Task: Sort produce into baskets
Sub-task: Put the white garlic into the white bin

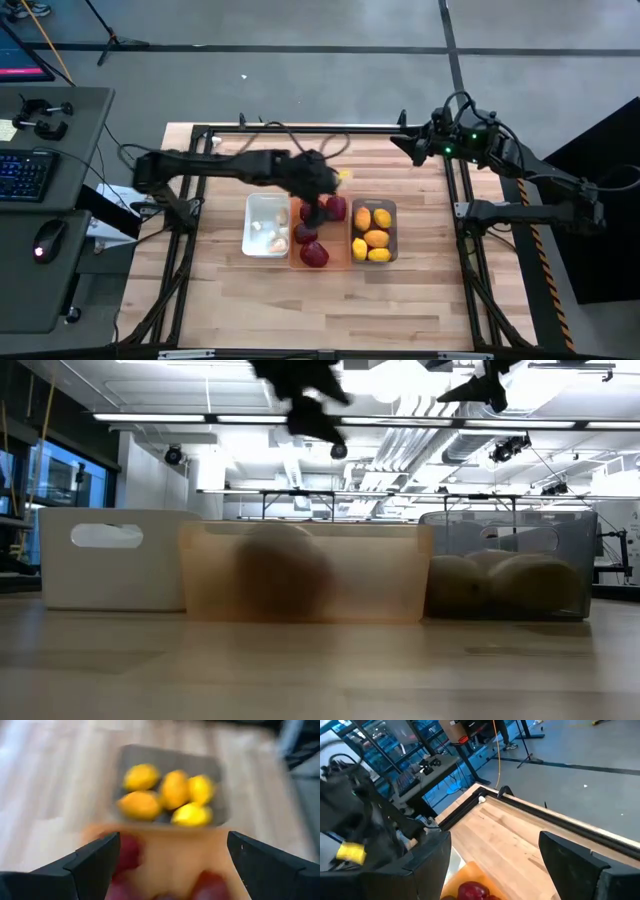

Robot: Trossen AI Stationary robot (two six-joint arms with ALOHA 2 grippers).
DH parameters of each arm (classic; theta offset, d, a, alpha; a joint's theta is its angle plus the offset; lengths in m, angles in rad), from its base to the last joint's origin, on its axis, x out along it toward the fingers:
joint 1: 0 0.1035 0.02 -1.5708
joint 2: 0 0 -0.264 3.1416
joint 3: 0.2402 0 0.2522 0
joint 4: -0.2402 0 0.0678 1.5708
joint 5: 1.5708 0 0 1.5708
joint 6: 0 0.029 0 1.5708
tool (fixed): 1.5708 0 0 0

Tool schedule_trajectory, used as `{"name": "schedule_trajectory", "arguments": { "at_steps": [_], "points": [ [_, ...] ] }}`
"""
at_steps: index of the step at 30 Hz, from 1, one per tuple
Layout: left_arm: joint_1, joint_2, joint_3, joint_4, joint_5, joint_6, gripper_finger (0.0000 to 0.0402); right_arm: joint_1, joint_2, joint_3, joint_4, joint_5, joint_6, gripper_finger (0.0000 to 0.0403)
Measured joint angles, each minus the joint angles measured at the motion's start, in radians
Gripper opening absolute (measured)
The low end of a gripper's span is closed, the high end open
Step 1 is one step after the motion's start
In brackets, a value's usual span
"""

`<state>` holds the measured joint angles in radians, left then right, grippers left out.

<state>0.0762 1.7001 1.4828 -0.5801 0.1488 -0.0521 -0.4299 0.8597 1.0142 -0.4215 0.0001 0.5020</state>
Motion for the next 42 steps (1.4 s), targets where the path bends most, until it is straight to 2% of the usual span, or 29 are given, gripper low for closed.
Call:
{"name": "schedule_trajectory", "arguments": {
  "at_steps": [4, 6, 10, 12, 14, 16, 18, 20, 22, 25, 29, 33, 38, 39, 42],
  "points": [
    [0.005, -0.168, -0.171, -0.004, -0.166, 0.024, 0.0351, 0.025, 0.005, 0.0, -0.008, 0.053, 0.006, 0.0291],
    [0.016, -0.257, -0.293, -0.006, -0.255, -0.025, 0.0351, 0.032, 0.011, 0.0, -0.008, 0.071, 0.005, 0.0291],
    [0.061, -0.417, -0.569, -0.015, -0.406, -0.196, 0.0351, 0.034, 0.028, 0.0, -0.008, 0.073, -0.021, 0.0291],
    [0.102, -0.48, -0.677, -0.05, -0.425, -0.326, 0.0351, 0.03, 0.038, 0.0, -0.008, 0.074, -0.038, 0.0291],
    [0.165, -0.517, -0.724, -0.12, -0.405, -0.489, 0.0351, 0.023, 0.05, 0.0, -0.008, 0.077, -0.06, 0.0291],
    [0.24, -0.537, -0.719, -0.18, -0.364, -0.575, 0.035, 0.013, 0.06, 0.0, -0.008, 0.078, -0.095, 0.0291],
    [0.31, -0.552, -0.672, -0.2, -0.35, -0.59, 0.0348, 0.0, 0.07, 0.0, -0.007, 0.078, -0.129, 0.0291],
    [0.383, -0.554, -0.613, -0.198, -0.374, -0.591, 0.0344, -0.016, 0.081, 0.0, -0.007, 0.076, -0.166, 0.0291],
    [0.469, -0.544, -0.563, -0.205, -0.452, -0.589, 0.0336, -0.034, 0.093, 0.0, -0.007, 0.07, -0.201, 0.0291],
    [0.629, -0.506, -0.529, -0.207, -0.517, -0.583, 0.032, -0.062, 0.111, 0.0, -0.009, 0.047, -0.263, 0.0291],
    [0.824, -0.39, -0.529, -0.224, -0.454, -0.574, 0.0282, -0.092, 0.144, 0.0, -0.016, 0.005, -0.318, 0.0291],
    [0.914, -0.24, -0.525, -0.224, -0.475, -0.553, 0.0209, -0.107, 0.175, 0.0, -0.016, -0.011, -0.312, 0.0291],
    [0.923, -0.083, -0.478, -0.162, -0.507, -0.541, 0.0043, -0.107, 0.202, 0.0, -0.011, -0.009, -0.265, 0.0291],
    [0.926, -0.064, -0.469, -0.152, -0.517, -0.544, 0.0023, -0.107, 0.205, 0.0, -0.007, -0.009, -0.248, 0.0291],
    [0.934, -0.041, -0.457, -0.075, -0.587, -0.596, 0.0015, -0.107, 0.211, 0.0, -0.006, -0.009, -0.225, 0.0291]
  ]
}}
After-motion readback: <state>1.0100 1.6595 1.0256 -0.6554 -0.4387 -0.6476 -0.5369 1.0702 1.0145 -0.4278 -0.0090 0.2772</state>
